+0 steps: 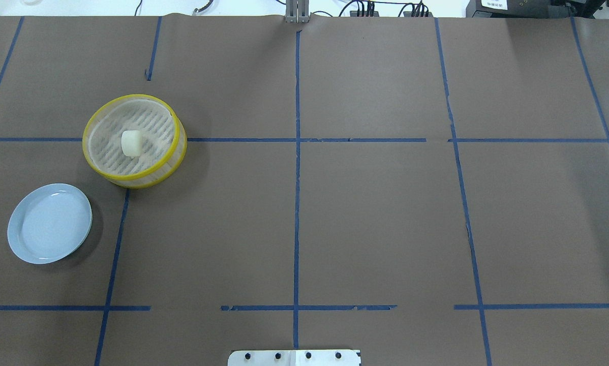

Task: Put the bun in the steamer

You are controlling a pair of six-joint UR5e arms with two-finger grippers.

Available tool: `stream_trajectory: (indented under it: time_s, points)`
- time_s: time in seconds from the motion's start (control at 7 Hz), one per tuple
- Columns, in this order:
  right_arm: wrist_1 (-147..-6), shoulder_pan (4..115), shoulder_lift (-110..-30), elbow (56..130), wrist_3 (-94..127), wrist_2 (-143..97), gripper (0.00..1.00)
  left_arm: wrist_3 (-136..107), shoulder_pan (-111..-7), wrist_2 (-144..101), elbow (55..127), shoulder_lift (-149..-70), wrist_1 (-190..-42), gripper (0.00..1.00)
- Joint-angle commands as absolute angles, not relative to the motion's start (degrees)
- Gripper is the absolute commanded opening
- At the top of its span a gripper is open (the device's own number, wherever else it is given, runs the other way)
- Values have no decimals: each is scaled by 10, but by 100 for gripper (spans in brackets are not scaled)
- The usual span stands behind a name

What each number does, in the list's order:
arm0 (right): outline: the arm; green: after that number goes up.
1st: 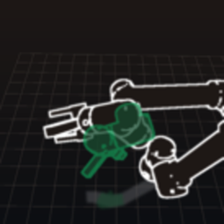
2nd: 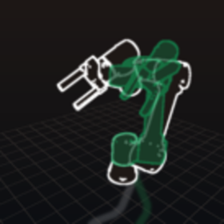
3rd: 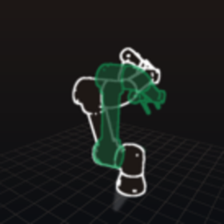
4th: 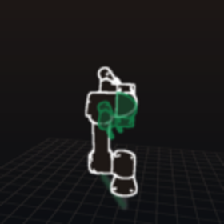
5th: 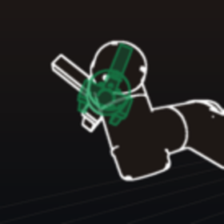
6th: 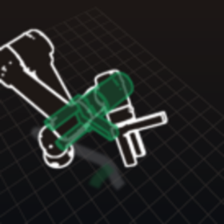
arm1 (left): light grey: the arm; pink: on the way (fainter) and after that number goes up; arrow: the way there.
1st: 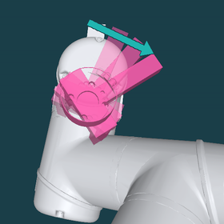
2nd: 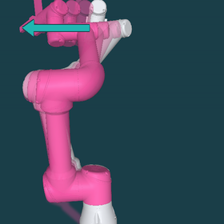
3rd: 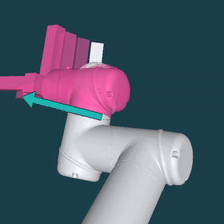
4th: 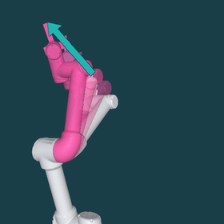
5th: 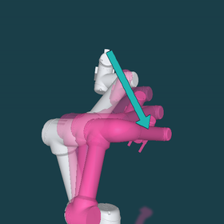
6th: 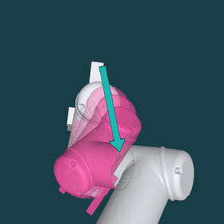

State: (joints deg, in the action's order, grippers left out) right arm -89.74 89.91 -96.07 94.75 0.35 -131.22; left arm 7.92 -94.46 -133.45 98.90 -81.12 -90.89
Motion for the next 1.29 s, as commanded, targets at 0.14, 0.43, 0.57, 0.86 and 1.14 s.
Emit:
stream_trajectory:
  time_s: [0.14, 0.43, 0.57, 0.86, 1.14]
  points:
    - [-897, 899, -961, 947, 4, -1312, 100, 81, -945, -1339, 1018, -821, -801, 100]
    - [-897, 899, -961, 947, 4, -1312, 100, 82, -944, -1339, 1005, -834, -809, 100]
    - [-897, 899, -961, 947, 4, -1312, 100, 83, -944, -1339, 1006, -854, -808, 100]
    - [-897, 899, -961, 947, 4, -1312, 100, 84, -944, -1339, 1009, -864, -809, 100]
    - [-897, 899, -961, 947, 4, -1312, 100, 85, -942, -1339, 1006, -864, -809, 100]
